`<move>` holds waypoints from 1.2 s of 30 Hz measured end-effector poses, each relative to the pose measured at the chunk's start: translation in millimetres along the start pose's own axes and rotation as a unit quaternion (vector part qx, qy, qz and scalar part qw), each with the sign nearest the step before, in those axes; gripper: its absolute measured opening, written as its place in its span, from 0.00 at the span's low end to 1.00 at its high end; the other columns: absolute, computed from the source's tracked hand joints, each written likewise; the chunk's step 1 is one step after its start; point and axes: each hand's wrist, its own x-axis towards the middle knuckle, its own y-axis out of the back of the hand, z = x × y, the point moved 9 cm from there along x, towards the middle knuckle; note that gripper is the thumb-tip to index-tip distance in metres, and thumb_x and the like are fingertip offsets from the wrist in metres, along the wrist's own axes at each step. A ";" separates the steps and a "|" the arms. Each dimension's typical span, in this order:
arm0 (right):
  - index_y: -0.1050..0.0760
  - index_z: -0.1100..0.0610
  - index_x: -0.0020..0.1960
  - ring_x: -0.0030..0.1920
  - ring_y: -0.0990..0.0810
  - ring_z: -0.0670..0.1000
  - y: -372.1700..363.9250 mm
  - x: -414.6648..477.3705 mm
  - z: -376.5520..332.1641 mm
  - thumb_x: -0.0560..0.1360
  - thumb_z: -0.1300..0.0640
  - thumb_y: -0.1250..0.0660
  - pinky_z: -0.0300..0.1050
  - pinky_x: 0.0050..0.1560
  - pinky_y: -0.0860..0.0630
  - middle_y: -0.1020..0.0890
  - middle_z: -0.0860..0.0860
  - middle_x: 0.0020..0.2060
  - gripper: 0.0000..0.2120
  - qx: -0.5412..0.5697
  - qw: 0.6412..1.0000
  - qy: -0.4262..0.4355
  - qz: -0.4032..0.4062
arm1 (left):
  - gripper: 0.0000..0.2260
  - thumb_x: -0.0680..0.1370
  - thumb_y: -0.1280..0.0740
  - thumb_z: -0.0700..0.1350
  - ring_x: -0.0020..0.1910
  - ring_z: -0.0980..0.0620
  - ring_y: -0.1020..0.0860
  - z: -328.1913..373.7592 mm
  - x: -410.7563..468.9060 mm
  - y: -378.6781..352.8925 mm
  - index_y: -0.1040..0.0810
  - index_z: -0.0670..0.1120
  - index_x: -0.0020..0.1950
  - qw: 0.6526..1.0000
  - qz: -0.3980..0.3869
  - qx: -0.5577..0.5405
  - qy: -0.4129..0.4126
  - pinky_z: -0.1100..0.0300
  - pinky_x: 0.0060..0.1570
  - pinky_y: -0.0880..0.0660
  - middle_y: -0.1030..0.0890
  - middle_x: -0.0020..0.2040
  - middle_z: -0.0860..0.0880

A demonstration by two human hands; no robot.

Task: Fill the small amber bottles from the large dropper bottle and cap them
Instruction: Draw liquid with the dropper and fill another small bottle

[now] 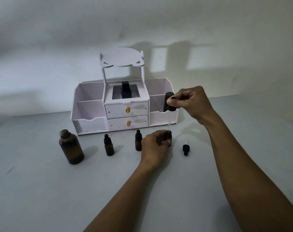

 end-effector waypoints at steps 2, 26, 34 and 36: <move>0.15 0.63 0.44 0.32 0.15 0.46 -3.5 -1.3 -1.6 0.69 0.69 0.24 0.33 0.38 0.22 0.15 0.49 0.31 0.05 0.001 1.000 -0.001 -0.014 | 0.16 0.78 0.29 0.35 0.43 0.73 0.23 2.0 -1.8 0.3 0.18 0.46 0.64 1.000 0.000 0.004 0.002 0.83 0.45 0.31 0.18 0.49 0.59; 0.17 0.59 0.51 0.45 0.13 0.55 -104.8 5.2 -109.3 0.73 0.64 0.25 0.44 0.45 0.18 0.13 0.50 0.40 0.08 0.220 0.969 0.102 0.048 | 0.16 0.75 0.26 0.37 0.45 0.59 0.19 30.9 -92.1 311.1 0.21 0.50 0.59 0.907 0.390 -0.022 -0.160 0.57 0.42 0.21 0.18 0.51 0.52; 0.17 0.61 0.51 0.42 0.12 0.54 -195.8 4.1 -97.9 0.72 0.67 0.25 0.50 0.47 0.16 0.13 0.51 0.38 0.08 0.247 0.967 0.056 0.016 | 0.33 0.64 0.24 0.54 0.60 0.51 0.18 -52.3 -59.1 304.4 0.23 0.54 0.69 0.988 0.148 -0.047 -0.021 0.47 0.62 0.21 0.17 0.63 0.50; 0.17 0.60 0.51 0.43 0.13 0.57 -205.9 2.0 -93.3 0.72 0.66 0.25 0.53 0.49 0.16 0.13 0.49 0.39 0.08 0.219 0.974 0.058 0.004 | 0.31 0.64 0.23 0.52 0.59 0.55 0.17 -56.8 -55.7 291.8 0.22 0.55 0.67 0.993 0.111 -0.033 -0.011 0.55 0.59 0.21 0.16 0.61 0.53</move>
